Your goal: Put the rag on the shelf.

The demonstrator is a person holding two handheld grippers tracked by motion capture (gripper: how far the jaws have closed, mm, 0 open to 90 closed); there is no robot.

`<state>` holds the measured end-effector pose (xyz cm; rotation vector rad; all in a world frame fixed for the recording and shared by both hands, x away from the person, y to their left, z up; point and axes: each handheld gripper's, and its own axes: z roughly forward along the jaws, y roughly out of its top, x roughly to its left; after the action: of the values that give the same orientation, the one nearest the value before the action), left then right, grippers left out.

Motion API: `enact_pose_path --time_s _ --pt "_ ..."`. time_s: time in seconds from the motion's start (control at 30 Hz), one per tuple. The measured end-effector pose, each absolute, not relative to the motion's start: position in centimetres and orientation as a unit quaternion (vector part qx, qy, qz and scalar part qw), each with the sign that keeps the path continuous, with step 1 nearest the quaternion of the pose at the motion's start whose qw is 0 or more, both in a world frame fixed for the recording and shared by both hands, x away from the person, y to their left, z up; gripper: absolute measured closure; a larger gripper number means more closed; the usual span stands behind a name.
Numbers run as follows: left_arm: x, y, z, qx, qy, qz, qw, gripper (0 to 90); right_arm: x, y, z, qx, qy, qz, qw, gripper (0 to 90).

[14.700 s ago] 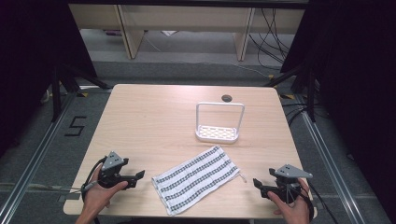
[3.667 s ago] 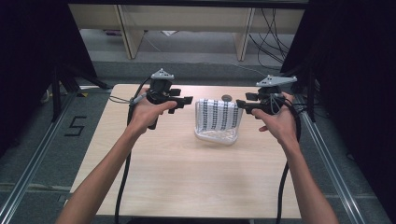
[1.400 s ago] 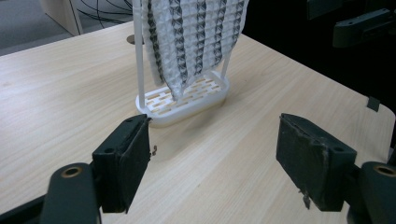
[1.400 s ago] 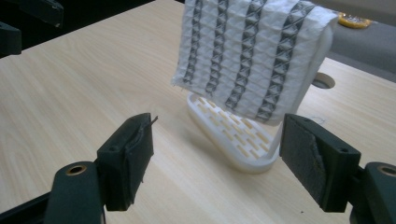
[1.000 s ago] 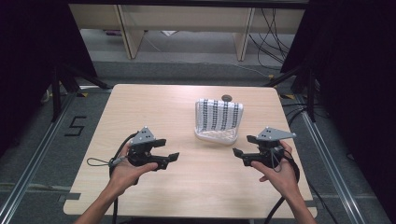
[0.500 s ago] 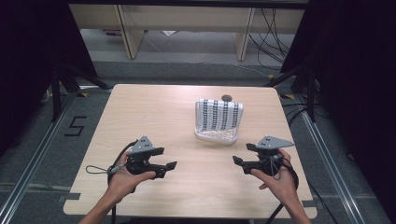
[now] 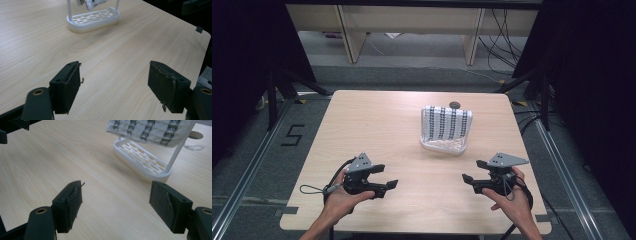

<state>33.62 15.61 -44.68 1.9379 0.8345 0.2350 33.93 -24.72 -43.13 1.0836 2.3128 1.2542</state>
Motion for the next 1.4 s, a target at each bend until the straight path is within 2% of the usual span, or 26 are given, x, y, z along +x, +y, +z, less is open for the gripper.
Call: enact_pose_path --time_s 0.43,0.5,0.63,0.73,0.77,0.93,0.97,1.03,1.23,1.27,1.37,1.4 --pt "32.1 16.6 -45.8 0.8 0.336 0.108 0.485 24.6 32.8 -24.8 -44.2 0.369 0.806 0.439 0.145 24.9" --pt "31.8 16.7 -46.0 0.803 0.334 0.108 0.482 24.4 32.3 -24.7 -44.4 0.378 0.806 0.435 0.133 24.5" --pt "31.3 17.1 -46.5 0.804 0.332 0.112 0.481 23.5 32.2 -25.1 -45.2 0.363 0.808 0.441 0.144 22.6" --pt "30.9 17.4 -46.9 0.805 0.331 0.119 0.477 23.3 31.6 -25.1 -45.7 0.38 0.802 0.443 0.127 21.9" --pt "30.8 17.5 -47.0 0.808 0.328 0.122 0.473 23.2 31.6 -25.3 -45.7 0.37 0.807 0.438 0.141 21.5" --pt "30.3 18.1 -47.8 0.816 0.328 0.129 0.459 22.6 31.1 -25.6 -46.7 0.38 0.806 0.435 0.134 20.1" --pt "30.2 18.1 -48.0 0.816 0.33 0.13 0.457 22.5 30.8 -25.5 -46.8 0.394 0.804 0.43 0.119 20.1" --pt "30.1 18.3 -48.3 0.816 0.331 0.129 0.455 22.4 30.8 -25.9 -47.2 0.383 0.81 0.424 0.134 20.1" --pt "29.4 18.4 -49.6 0.818 0.338 0.128 0.448 20.7 29.9 -26.2 -48.2 0.395 0.812 0.41 0.129 20.3" --pt "29.4 18.7 -49.5 0.83 0.328 0.132 0.432 20.7 30.0 -26.3 -48.4 0.38 0.818 0.414 0.127 20.4" --pt "29.1 18.4 -49.5 0.818 0.338 0.13 0.448 20.6 29.4 -26.2 -48.6 0.399 0.813 0.407 0.12 20.4" --pt "29.1 18.4 -49.5 0.817 0.336 0.132 0.45 20.6 29.5 -26.4 -48.5 0.39 0.817 0.405 0.131 20.4"
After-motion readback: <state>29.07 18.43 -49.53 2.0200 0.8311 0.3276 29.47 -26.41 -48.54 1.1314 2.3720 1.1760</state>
